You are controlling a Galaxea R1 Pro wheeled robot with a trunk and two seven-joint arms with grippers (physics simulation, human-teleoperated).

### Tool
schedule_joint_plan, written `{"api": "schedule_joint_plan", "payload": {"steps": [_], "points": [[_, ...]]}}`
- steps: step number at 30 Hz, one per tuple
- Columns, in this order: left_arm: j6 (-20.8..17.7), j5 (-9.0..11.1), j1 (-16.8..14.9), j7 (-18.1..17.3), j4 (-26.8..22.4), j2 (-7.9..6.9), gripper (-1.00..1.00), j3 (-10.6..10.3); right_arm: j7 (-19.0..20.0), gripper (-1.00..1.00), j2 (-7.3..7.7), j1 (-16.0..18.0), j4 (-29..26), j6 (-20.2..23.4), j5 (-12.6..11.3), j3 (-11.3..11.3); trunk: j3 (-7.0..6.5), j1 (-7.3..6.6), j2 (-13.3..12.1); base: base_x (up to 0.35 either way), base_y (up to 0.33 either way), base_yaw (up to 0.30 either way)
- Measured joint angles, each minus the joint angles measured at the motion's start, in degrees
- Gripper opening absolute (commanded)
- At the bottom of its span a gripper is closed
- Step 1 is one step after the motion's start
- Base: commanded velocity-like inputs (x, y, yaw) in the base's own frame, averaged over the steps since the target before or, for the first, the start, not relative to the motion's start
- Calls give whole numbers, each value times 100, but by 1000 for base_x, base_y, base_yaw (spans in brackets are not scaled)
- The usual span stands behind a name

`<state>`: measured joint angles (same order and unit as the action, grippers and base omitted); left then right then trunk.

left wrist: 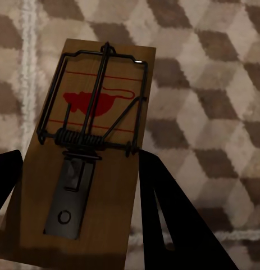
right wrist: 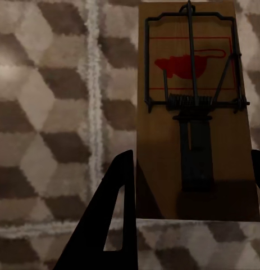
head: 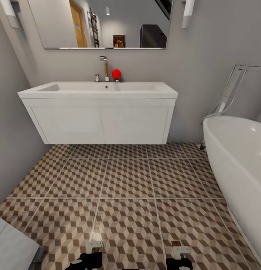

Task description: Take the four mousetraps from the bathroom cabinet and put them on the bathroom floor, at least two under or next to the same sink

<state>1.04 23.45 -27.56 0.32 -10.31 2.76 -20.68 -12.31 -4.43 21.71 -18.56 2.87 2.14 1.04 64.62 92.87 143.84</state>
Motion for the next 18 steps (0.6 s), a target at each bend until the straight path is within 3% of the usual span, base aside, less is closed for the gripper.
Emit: {"api": "schedule_joint_plan", "payload": {"steps": [18], "points": [[1, 7, 0, 0, 0, -2, -100, 0, -14, -100, 19, -7, -3, -56, 6, 6, 118, 0, 0, 0, 0, 64]]}}
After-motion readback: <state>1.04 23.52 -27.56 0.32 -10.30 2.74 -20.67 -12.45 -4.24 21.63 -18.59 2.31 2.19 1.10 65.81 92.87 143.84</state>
